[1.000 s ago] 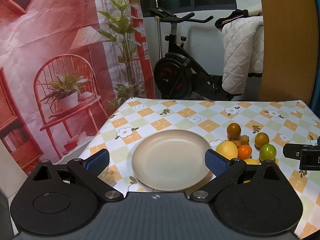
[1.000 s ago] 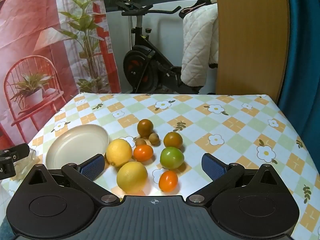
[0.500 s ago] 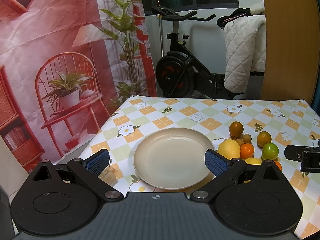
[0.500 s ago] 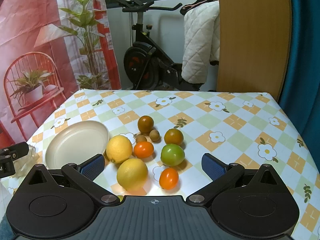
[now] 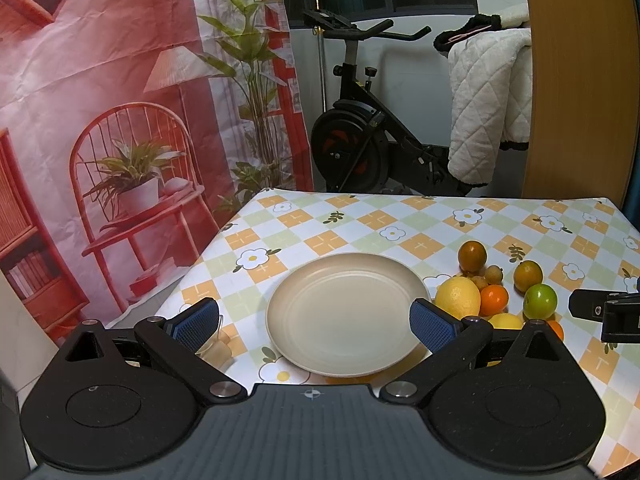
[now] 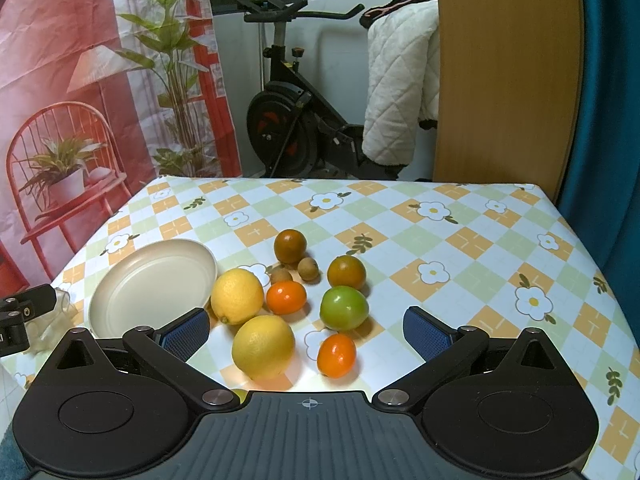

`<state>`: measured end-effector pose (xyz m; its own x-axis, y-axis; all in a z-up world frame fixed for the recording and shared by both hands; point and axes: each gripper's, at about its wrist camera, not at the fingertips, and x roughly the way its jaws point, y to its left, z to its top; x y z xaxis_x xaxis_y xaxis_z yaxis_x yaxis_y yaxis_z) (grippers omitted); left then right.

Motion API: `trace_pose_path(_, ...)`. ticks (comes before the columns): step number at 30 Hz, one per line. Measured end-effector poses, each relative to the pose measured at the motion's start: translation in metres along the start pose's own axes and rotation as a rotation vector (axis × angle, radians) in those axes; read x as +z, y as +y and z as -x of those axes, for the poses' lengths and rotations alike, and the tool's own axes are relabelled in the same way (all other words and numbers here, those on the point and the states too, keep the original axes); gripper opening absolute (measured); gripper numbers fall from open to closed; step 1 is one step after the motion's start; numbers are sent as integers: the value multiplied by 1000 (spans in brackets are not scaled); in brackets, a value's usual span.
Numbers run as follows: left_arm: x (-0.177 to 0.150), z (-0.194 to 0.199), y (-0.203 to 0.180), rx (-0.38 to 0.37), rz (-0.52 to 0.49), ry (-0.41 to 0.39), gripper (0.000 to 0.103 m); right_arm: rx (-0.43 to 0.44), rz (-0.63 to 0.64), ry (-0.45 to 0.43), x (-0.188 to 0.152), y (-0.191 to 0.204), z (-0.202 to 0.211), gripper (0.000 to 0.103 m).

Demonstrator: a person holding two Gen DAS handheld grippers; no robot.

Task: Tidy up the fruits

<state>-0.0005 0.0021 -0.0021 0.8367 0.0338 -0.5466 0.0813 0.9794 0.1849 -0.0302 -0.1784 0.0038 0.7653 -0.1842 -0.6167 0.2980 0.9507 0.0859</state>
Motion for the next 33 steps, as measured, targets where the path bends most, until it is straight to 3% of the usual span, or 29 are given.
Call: trace_pose_path(33, -2, -1, 0, 4, 9, -3, 102, 4, -6, 3, -3, -2, -1, 103)
